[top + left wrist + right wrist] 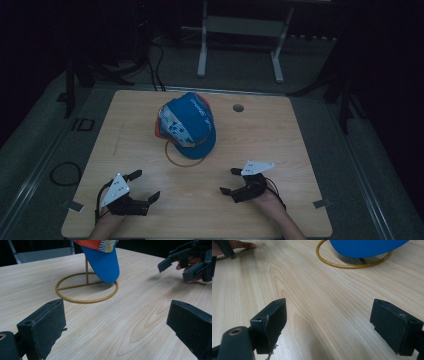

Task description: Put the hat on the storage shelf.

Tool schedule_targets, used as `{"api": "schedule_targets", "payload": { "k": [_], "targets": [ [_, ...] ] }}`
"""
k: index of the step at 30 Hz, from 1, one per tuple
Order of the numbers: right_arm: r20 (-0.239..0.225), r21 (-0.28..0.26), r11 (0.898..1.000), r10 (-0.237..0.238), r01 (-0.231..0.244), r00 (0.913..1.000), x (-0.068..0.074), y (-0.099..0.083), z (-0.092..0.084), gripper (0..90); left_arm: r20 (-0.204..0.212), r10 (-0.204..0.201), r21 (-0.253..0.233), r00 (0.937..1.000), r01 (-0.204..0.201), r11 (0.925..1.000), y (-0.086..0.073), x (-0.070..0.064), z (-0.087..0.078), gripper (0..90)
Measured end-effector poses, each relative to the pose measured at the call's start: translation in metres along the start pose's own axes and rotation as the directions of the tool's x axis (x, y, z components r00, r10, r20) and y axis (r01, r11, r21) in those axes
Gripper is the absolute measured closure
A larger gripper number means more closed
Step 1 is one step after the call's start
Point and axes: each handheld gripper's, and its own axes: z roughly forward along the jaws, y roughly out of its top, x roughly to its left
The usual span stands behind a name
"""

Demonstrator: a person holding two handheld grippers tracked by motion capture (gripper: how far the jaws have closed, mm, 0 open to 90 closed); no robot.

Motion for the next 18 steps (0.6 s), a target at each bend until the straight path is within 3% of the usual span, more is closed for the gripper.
{"api": "schedule_targets", "payload": {
  "k": [9, 18],
  "targets": [
    [0.046, -0.012, 1.000, 0.022, -0.022, 0.9987, -0.005, -0.015, -0.014, 13.9, 0.005, -0.002, 0.001, 1.0000, 0.002, 1.0000, 0.000, 0.000, 0.000, 2.5],
    [0.072, -0.013, 0.999, 0.033, -0.032, 0.9969, -0.008, -0.017, -0.014, 14.0, 0.008, -0.002, 0.001, 1.0000, 0.002, 1.0000, 0.000, 0.001, 0.000, 2.5]
  ]
}}
